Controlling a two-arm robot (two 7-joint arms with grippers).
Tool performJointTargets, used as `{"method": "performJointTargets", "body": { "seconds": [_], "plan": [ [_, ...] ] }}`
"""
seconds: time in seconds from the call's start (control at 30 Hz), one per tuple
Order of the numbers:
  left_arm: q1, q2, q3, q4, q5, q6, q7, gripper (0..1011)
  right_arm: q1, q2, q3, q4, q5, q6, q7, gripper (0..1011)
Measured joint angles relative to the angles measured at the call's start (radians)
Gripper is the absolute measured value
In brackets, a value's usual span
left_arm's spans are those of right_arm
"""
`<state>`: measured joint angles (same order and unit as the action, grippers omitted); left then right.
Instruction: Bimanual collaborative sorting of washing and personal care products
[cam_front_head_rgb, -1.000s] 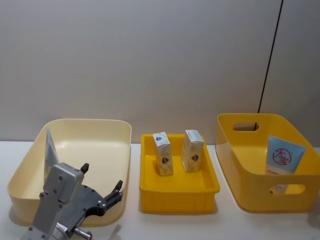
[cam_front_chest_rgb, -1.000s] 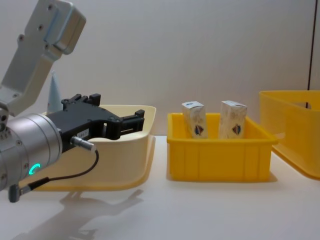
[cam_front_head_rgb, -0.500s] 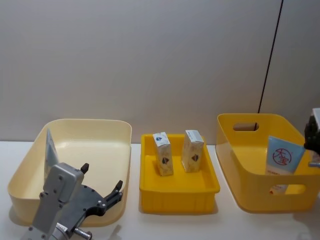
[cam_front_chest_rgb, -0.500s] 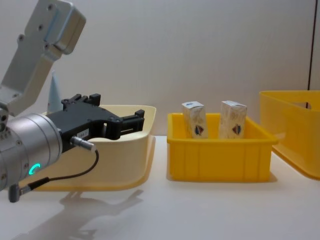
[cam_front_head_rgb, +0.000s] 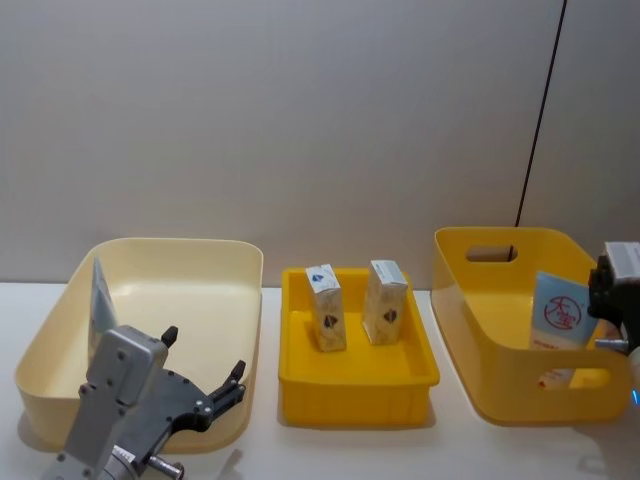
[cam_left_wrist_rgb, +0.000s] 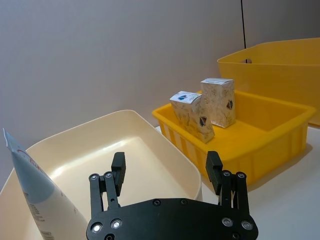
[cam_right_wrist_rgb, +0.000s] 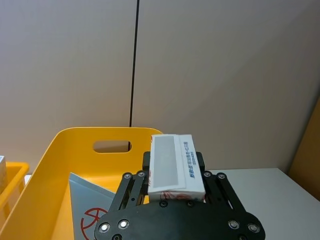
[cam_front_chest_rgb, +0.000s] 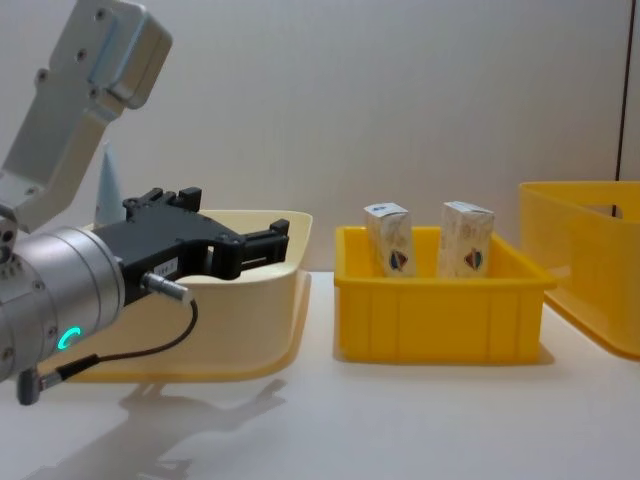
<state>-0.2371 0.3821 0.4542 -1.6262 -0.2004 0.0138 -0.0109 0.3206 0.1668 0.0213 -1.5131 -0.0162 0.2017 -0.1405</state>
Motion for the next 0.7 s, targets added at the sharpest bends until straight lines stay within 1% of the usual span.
{"method": "performJointTargets", "body": {
  "seconds": [0.03, 0.07, 0.1, 0.17, 0.2, 0.23, 0.27, 0.33, 0.4, 0.5, 0.57, 0.7],
  "plan": [
    [0.0, 0.0, 0.0, 0.0, 0.0, 0.0, 0.0, 1003, 0.002, -0.002, -0.001, 0.004, -0.003, 0.001, -0.003, 430],
    [0.0, 0.0, 0.0, 0.0, 0.0, 0.0, 0.0, 1003, 0.003, -0.003, -0.001, 0.006, -0.004, 0.001, -0.004, 489],
    [0.0, 0.0, 0.0, 0.0, 0.0, 0.0, 0.0, 1003, 0.004, -0.004, -0.001, 0.008, -0.006, 0.002, -0.005, 489],
    [0.0, 0.0, 0.0, 0.0, 0.0, 0.0, 0.0, 1004, 0.006, -0.006, -0.003, 0.013, -0.008, 0.003, -0.008, 596],
    [0.0, 0.0, 0.0, 0.0, 0.0, 0.0, 0.0, 1004, 0.007, -0.007, -0.003, 0.015, -0.009, 0.003, -0.009, 626],
    [0.0, 0.0, 0.0, 0.0, 0.0, 0.0, 0.0, 1003, 0.007, -0.008, -0.003, 0.017, -0.01, 0.004, -0.01, 626],
    [0.0, 0.0, 0.0, 0.0, 0.0, 0.0, 0.0, 1004, 0.008, -0.009, -0.004, 0.02, -0.012, 0.005, -0.012, 690],
    [0.0, 0.0, 0.0, 0.0, 0.0, 0.0, 0.0, 1003, 0.008, -0.01, -0.005, 0.022, -0.014, 0.006, -0.013, 726],
    [0.0, 0.0, 0.0, 0.0, 0.0, 0.0, 0.0, 1003, 0.01, -0.011, -0.005, 0.024, -0.015, 0.008, -0.015, 800],
    [0.0, 0.0, 0.0, 0.0, 0.0, 0.0, 0.0, 1003, 0.011, -0.013, -0.006, 0.026, -0.016, 0.009, -0.016, 856],
    [0.0, 0.0, 0.0, 0.0, 0.0, 0.0, 0.0, 1003, 0.011, -0.014, -0.007, 0.028, -0.018, 0.009, -0.017, 932],
    [0.0, 0.0, 0.0, 0.0, 0.0, 0.0, 0.0, 1003, 0.011, -0.016, -0.006, 0.029, -0.019, 0.008, -0.017, 1000]
  ]
}}
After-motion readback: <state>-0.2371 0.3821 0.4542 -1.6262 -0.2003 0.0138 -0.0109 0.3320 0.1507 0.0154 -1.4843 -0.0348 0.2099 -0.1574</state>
